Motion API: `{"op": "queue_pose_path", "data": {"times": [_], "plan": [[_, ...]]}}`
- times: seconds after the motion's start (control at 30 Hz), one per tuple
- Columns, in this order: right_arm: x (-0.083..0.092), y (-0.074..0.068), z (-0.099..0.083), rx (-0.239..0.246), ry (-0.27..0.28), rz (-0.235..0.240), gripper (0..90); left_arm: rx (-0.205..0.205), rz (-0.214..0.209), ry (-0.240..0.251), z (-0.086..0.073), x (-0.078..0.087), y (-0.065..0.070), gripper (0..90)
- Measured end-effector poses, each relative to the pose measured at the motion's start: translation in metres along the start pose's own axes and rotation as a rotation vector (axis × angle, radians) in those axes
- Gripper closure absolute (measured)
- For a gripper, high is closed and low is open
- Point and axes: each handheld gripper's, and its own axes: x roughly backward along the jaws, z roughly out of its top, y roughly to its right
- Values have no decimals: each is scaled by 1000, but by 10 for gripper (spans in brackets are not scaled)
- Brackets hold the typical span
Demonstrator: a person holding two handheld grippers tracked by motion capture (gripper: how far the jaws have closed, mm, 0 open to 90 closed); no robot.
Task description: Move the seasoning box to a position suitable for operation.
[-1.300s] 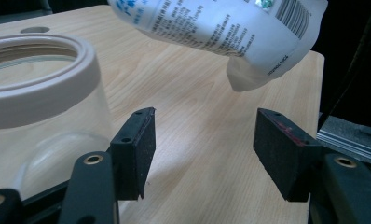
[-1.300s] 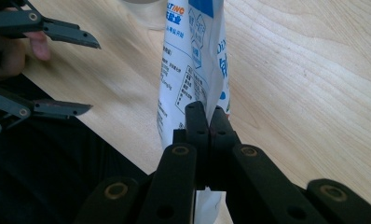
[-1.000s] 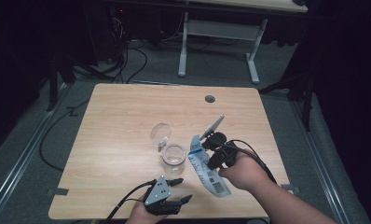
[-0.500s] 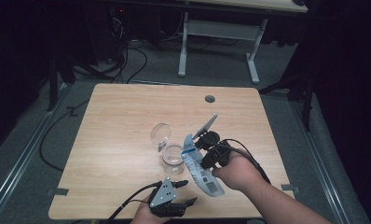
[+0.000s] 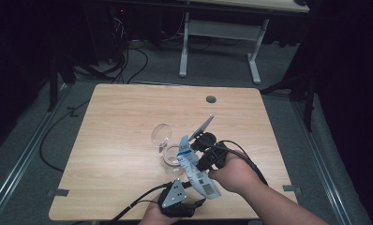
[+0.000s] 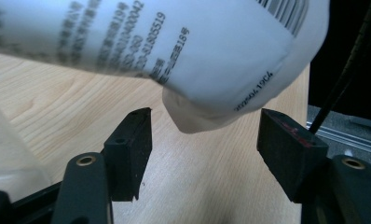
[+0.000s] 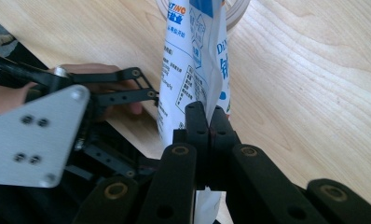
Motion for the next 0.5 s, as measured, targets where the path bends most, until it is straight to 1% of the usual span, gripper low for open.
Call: {"op": "queue_pose_path", "data": {"times": [0.03, 0.17, 0.27, 0.33, 0.37, 0.43, 0.5], "plan": [[0, 0, 0, 7, 1, 1, 900, 1, -5, 0, 1, -2, 1, 356], [-1, 0, 0, 8, 0, 5, 900, -1, -8, 2, 4, -5, 3, 348], [-1, 0, 0, 6, 1, 6, 900, 6, 2, -6, 8, -8, 5, 347], [-1, 0, -1, 2, 2, 8, 900, 7, 15, 1, 9, -8, 6, 366], [-1, 0, -1, 2, 2, 8, 900, 7, 15, 1, 9, -8, 6, 390], [0, 2, -1, 4, 10, 8, 900, 3, 36, 9, 9, -7, 7, 410], [0, 2, -1, -2, 11, 10, 900, -6, 47, 12, 9, -6, 8, 442]]}}
